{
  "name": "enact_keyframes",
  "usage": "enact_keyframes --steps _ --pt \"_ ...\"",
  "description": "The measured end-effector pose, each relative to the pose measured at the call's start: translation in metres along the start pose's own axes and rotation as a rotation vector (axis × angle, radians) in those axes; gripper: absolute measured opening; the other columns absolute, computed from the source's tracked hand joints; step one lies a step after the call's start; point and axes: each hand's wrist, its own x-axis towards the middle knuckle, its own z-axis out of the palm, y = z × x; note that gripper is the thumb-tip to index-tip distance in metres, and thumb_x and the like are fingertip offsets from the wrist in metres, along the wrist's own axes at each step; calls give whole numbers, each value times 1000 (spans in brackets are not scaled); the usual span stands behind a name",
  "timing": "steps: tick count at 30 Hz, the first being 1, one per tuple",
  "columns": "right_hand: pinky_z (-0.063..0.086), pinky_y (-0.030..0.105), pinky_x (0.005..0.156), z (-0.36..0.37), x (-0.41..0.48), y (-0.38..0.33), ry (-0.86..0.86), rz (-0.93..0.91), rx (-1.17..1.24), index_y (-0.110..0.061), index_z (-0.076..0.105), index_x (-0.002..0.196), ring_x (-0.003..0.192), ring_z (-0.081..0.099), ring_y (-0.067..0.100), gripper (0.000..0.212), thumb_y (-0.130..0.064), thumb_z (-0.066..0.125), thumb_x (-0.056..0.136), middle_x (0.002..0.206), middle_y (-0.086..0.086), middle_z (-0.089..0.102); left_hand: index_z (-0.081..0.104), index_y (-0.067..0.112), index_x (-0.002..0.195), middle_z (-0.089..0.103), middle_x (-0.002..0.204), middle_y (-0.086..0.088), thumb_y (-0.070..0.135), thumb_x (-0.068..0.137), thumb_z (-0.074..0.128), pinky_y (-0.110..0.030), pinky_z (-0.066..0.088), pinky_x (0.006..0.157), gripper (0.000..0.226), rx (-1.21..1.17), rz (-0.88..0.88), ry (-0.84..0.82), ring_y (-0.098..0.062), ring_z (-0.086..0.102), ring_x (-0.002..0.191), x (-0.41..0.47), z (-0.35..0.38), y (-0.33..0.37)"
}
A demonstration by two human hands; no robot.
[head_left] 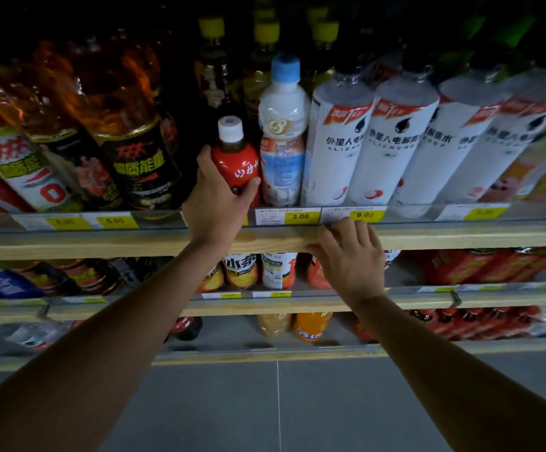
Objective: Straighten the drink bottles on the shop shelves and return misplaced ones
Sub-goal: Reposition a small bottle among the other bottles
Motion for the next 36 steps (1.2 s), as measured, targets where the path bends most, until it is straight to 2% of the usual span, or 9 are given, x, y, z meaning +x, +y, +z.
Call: enact_keyframes --steps 7,12,17,19,21,23,26,30,36 --pt "44 36 68 3 -2 1 -40 6 -2 -15 63 88 73 51 27 30 -43 54 93 85 10 56 26 16 138 50 134 -5 41 79 69 -28 42 81 77 -270 72 -5 -25 56 113 -16 -16 0" --pt "47 35 68 -9 1 -2 -95 31 28 -13 62 87 74 53 28 30 -41 54 91 86 11 57 24 13 139 47 138 -7 40 79 69 -28 45 83 80 -315 142 -28 -22 53 118 -28 -39 16" --pt "53 35 62 -37 15 0 -204 63 210 -10 66 85 77 61 30 21 -25 76 74 90 10 63 24 16 139 48 136 -4 42 77 71 -35 48 86 82 -299 145 -42 -21 54 117 -48 -51 43" --pt "55 38 70 -49 13 12 -247 1 269 -9 69 91 84 64 31 27 -19 80 69 96 12 66 25 17 139 50 135 -3 46 75 70 -32 46 83 83 -272 168 -62 -22 55 115 -58 -48 60" --pt "50 45 88 -58 5 34 -302 -24 239 -6 67 101 97 63 34 33 -20 77 73 105 16 65 26 18 139 50 135 -3 52 73 67 -29 42 79 85 -261 183 -80 -22 56 114 -70 -39 79" --pt "45 48 96 -67 -8 68 -335 70 202 -3 64 107 104 58 37 36 -21 71 77 111 21 61 27 19 137 51 135 -2 53 73 67 -29 43 78 83 -263 193 -89 -21 56 114 -84 -26 102" --pt "44 48 91 -81 -29 130 -330 222 113 1 61 109 101 56 41 43 -21 72 74 110 25 59 31 18 135 52 133 -2 48 72 72 -27 42 77 81 -265 198 -103 -19 56 112 -106 -1 139" --pt "43 49 90 -99 -59 223 -362 295 26 5 56 115 98 53 43 49 -22 66 75 108 27 56 34 16 134 55 128 -4 44 72 74 -26 40 74 79 -255 223 -140 -24 59 108 -134 39 199" --pt "40 50 93 -118 -97 355 -402 375 -15 3 56 115 105 50 42 49 -26 68 78 113 27 54 36 21 132 58 124 1 57 64 66 -28 44 76 83 -302 205 -181 -23 60 105 -177 105 297"
